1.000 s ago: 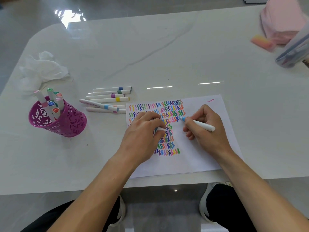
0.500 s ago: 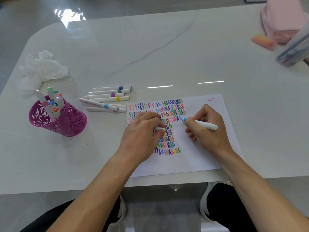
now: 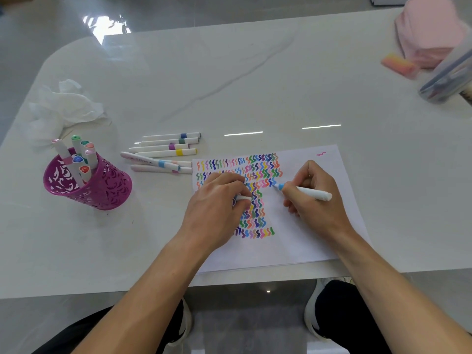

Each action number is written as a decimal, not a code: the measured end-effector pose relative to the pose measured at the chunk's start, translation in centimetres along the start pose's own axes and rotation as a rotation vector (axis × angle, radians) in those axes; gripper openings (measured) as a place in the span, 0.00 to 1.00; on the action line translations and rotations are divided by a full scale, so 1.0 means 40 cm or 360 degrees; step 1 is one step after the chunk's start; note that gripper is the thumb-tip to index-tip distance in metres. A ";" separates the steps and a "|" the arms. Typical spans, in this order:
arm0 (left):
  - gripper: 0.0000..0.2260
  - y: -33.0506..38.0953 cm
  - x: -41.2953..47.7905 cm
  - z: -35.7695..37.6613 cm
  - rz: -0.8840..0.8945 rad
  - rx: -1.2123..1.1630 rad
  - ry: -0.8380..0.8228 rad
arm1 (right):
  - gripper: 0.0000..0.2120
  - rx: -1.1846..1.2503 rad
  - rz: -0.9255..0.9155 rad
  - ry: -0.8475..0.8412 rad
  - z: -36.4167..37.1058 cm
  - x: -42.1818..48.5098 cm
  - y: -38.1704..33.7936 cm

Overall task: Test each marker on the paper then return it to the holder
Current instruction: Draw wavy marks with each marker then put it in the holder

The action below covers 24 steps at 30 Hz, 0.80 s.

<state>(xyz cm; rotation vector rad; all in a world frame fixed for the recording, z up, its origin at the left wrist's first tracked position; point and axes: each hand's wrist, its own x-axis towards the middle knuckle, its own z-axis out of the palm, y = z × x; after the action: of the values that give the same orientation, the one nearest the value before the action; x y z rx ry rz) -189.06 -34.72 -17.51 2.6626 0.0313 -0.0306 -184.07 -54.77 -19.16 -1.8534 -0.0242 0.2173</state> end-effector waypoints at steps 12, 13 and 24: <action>0.07 0.010 0.012 -0.036 -0.0012 -0.0276 0.0271 | 0.06 0.0041 -0.0333 -0.0060 -0.011 -0.005 -0.063; 0.07 0.014 0.012 -0.040 -0.0055 -0.0362 0.0279 | 0.05 0.0050 -0.0333 -0.0051 -0.009 -0.003 -0.067; 0.09 0.034 0.010 -0.028 -0.0392 -0.1020 0.0034 | 0.03 0.0409 -0.0262 -0.0097 -0.001 -0.009 -0.087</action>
<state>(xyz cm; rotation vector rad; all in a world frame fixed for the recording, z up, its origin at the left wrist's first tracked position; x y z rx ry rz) -188.61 -35.41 -15.88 2.0055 0.3207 -0.0608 -184.09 -53.84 -15.79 -1.5793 -0.1822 0.1542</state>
